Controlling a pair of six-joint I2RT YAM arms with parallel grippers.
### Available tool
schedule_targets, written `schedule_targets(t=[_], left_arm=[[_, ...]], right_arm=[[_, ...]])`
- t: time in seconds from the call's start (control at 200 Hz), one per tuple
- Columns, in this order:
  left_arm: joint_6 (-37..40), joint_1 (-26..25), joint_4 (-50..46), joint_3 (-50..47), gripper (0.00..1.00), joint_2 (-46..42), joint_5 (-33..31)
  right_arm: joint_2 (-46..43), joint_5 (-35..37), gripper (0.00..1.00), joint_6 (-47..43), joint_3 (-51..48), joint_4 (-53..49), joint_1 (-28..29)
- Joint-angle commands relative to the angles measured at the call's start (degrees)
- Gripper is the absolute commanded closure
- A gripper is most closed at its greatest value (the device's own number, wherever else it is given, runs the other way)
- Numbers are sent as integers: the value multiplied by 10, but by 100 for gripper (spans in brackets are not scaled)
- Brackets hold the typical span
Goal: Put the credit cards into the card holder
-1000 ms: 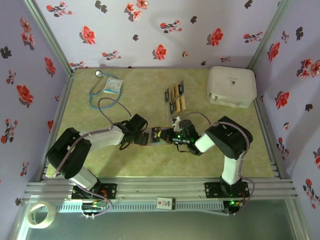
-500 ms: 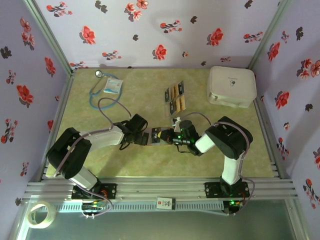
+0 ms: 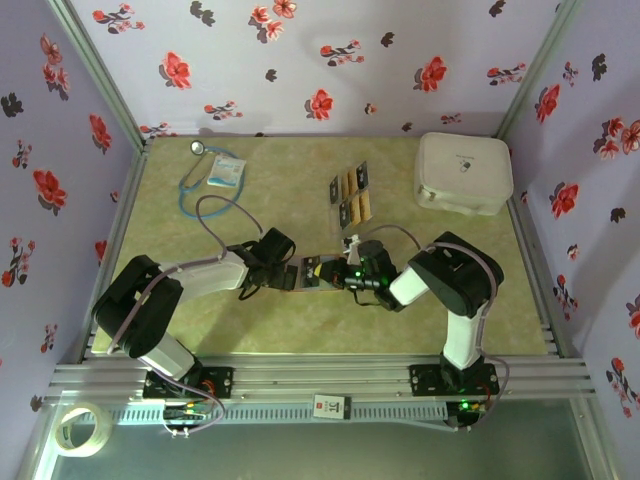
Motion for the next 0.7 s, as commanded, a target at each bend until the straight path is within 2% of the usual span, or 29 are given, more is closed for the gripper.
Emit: schedule_targets(t=[0.0, 0.245, 0.54, 0.695], left_arm=[[-4, -3, -1, -12, 0, 13, -9], [-4, -3, 2, -13, 0, 14, -10], [-4, -3, 10, -19, 0, 11, -10], [-3, -1, 16, -18, 0, 9, -6]], right_arm=[[16, -11, 99, -4, 7, -32, 5], [-18, -10, 78, -28, 17, -93, 5], [-103, 18, 65, -113, 75, -296, 5], [-139, 43, 64, -155, 113, -397, 5]])
